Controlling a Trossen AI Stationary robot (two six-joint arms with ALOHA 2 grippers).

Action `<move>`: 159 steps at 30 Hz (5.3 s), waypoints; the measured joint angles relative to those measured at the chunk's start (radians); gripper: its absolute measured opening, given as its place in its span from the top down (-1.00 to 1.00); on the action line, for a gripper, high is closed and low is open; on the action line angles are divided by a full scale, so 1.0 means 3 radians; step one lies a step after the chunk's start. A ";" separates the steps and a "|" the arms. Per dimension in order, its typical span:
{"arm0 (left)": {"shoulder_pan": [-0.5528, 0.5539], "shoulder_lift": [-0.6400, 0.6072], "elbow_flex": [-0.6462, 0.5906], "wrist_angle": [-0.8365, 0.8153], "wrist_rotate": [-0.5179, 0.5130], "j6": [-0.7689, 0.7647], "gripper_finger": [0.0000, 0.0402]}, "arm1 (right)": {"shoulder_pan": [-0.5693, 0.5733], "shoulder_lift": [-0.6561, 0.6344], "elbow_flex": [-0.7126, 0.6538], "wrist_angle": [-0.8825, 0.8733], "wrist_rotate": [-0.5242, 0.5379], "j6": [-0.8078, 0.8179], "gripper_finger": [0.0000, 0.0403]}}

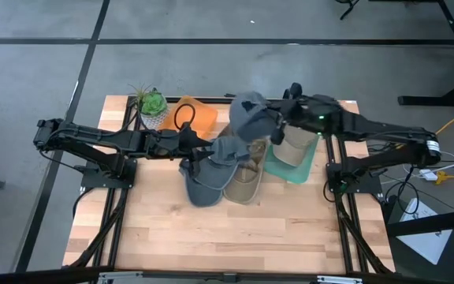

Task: Pick & Place hat
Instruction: Put the gray cap into the orange bin

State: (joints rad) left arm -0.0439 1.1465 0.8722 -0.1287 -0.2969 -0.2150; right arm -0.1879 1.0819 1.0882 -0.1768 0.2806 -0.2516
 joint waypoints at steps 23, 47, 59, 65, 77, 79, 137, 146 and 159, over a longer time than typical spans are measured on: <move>-0.0030 0.0152 0.0073 0.1159 0.0309 0.2007 0.21 | 0.0000 -0.0408 0.0000 0.0124 -0.1637 0.0439 0.90; -0.0049 0.0418 0.0261 0.1478 0.0168 0.4254 -0.16 | 0.0000 -0.0305 0.0000 0.0143 -0.1765 0.0862 0.90; -0.0024 0.0604 0.0261 0.1412 0.0475 0.4430 -0.16 | 0.0000 -0.0135 0.0000 0.0372 -0.1909 0.1099 0.90; -0.0057 0.0651 0.0261 0.1471 0.0476 0.4602 -0.16 | 0.0005 -0.0127 0.0000 0.0375 -0.1910 0.1228 0.90; -0.0117 0.0651 0.0261 0.1739 0.0552 0.4604 0.22 | 0.0005 -0.0044 0.0001 0.0389 -0.1921 0.1439 0.89; -0.0143 0.0651 0.0261 0.1741 0.0540 0.4603 0.35 | 0.0005 -0.0008 0.0001 0.0404 -0.1977 0.1442 0.89; 0.0042 0.0632 0.0989 -0.0788 0.0089 0.0340 0.89 | 0.0007 -0.0054 0.0001 -0.0709 -0.1256 0.1629 0.16; 0.0578 0.0632 0.1132 -0.0767 0.0087 -0.0598 0.89 | 0.0100 -0.0037 0.0001 -0.0654 -0.1015 0.1598 0.16; 0.0768 0.0633 0.1451 -0.0706 -0.0002 -0.0610 0.89 | 0.0083 0.0372 0.0001 -0.0687 -0.0993 0.1606 0.16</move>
State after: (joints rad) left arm 0.1866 1.3365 1.3074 -0.3405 -0.2975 -0.3979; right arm -0.1631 1.1936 1.0885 -0.3828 -0.0172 0.2302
